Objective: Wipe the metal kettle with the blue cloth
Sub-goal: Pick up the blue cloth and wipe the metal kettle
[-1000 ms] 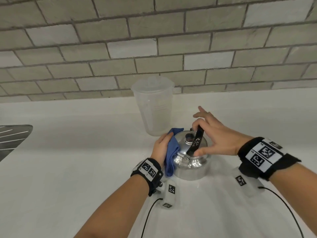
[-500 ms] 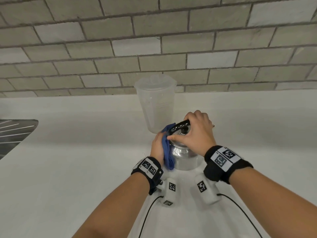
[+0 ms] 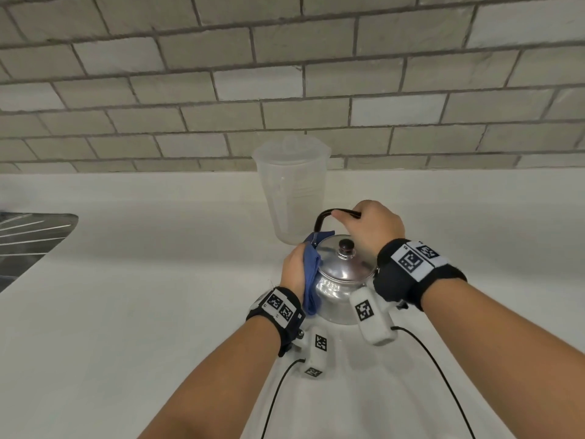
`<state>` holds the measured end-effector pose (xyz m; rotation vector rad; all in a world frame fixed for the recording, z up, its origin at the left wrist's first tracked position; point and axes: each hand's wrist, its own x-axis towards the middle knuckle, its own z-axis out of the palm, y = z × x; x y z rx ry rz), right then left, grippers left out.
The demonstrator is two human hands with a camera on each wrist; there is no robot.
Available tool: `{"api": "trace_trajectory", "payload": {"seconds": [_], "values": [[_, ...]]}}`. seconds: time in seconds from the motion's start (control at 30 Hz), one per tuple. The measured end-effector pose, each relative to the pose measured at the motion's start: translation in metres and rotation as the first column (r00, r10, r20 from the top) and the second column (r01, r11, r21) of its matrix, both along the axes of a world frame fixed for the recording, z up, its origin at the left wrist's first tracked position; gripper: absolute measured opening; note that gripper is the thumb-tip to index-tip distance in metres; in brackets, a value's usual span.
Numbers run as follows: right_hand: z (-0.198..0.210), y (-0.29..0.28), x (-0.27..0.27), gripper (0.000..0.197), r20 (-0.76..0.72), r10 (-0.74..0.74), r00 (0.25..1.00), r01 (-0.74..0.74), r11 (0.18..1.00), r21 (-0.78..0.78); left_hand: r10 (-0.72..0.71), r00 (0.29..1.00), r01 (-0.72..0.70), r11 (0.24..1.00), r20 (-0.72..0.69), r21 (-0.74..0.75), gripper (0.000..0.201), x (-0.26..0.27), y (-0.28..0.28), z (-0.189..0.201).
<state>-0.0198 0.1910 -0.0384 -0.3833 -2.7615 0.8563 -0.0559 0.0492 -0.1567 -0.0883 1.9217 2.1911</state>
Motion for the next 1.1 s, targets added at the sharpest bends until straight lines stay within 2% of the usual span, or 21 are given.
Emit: {"api": "trace_trajectory", "payload": {"seconds": [0.07,0.1,0.17,0.23,0.3,0.4,0.47,0.57,0.63,0.7,0.77,0.83,0.9,0.97,1.0,1.03,1.07,1.1], "values": [[-0.002,0.009,0.0,0.041,0.044,-0.066,0.997,0.074,0.973,-0.218,0.008,1.0,-0.008,1.0,0.001,-0.001,0.023,0.005,0.001,-0.001],[-0.004,0.013,0.0,0.037,0.048,-0.094,0.994,0.105,0.932,-0.346,0.016,1.0,-0.016,1.0,0.006,-0.006,0.023,0.006,0.003,-0.002],[-0.007,0.018,0.001,0.023,0.043,-0.153,0.987,0.148,0.787,-0.599,0.012,1.0,-0.013,1.0,-0.015,-0.019,0.022,0.007,0.008,-0.007],[-0.006,0.017,0.007,0.018,0.053,-0.21,0.976,0.178,0.637,-0.75,0.047,0.999,-0.047,0.998,-0.021,-0.028,0.021,0.008,0.01,-0.012],[-0.005,0.017,0.015,0.02,0.048,-0.212,0.976,0.167,0.593,-0.788,0.061,0.998,-0.061,0.998,-0.019,0.002,0.023,0.013,0.01,-0.01],[0.003,0.018,0.022,0.018,-0.022,-0.061,0.998,0.023,0.653,-0.757,0.028,0.997,-0.029,1.0,-0.072,-0.01,0.023,0.012,0.007,-0.006],[0.007,0.015,0.024,0.018,-0.049,0.034,0.998,-0.059,0.69,-0.721,-0.028,1.0,0.028,0.999,0.004,-0.017,0.025,0.005,0.007,0.002],[0.005,0.006,0.021,0.021,-0.076,-0.004,0.997,-0.051,0.704,-0.708,-0.088,0.995,0.09,0.995,0.056,-0.039,0.027,-0.012,0.005,0.015],[-0.001,0.001,0.019,0.022,-0.071,-0.129,0.989,0.029,0.643,-0.765,-0.084,0.995,0.087,0.994,0.056,-0.06,0.039,-0.019,0.005,0.018],[-0.008,0.0,0.018,0.021,-0.026,-0.255,0.967,0.115,0.522,-0.845,-0.044,0.998,0.049,0.995,0.05,-0.092,0.046,-0.021,0.005,0.017],[-0.016,-0.002,0.017,0.016,0.003,-0.345,0.939,0.154,0.412,-0.898,0.001,0.999,0.002,0.997,0.041,-0.077,0.044,-0.019,0.006,0.012],[-0.022,-0.007,0.016,0.016,0.022,-0.411,0.911,0.177,0.343,-0.923,0.052,0.999,-0.051,0.996,0.012,-0.075,0.039,-0.014,0.008,0.007],[-0.023,-0.008,0.015,0.024,0.056,-0.426,0.903,0.182,0.262,-0.948,0.096,0.995,-0.098,0.992,-0.021,-0.081,0.039,-0.011,0.01,0.0],[-0.022,-0.002,0.018,0.029,0.057,-0.322,0.945,0.13,0.212,-0.968,0.105,0.994,-0.105,0.994,-0.024,-0.026,0.038,-0.01,0.011,-0.004],[-0.02,0.003,0.02,0.032,0.018,-0.246,0.969,0.079,0.241,-0.967,0.097,0.995,-0.097,0.995,-0.013,0.006,0.04,-0.01,0.01,-0.004],[-0.017,0.009,0.025,0.034,-0.025,-0.156,0.987,0.031,0.346,-0.938,0.09,0.996,-0.09,0.996,0.002,0.018,0.043,-0.01,0.009,-0.004],[-0.015,0.015,0.029,0.037,-0.061,-0.06,0.996,-0.02,0.52,-0.854,0.072,0.997,-0.072,0.997,0.012,0.023,0.043,-0.01,0.007,-0.002],[-0.015,0.023,0.032,0.042,-0.089,0.029,0.996,-0.083,0.714,-0.695,0.052,0.999,-0.052,0.999,0.011,0.015,0.039,-0.012,0.006,-0.002]]}}
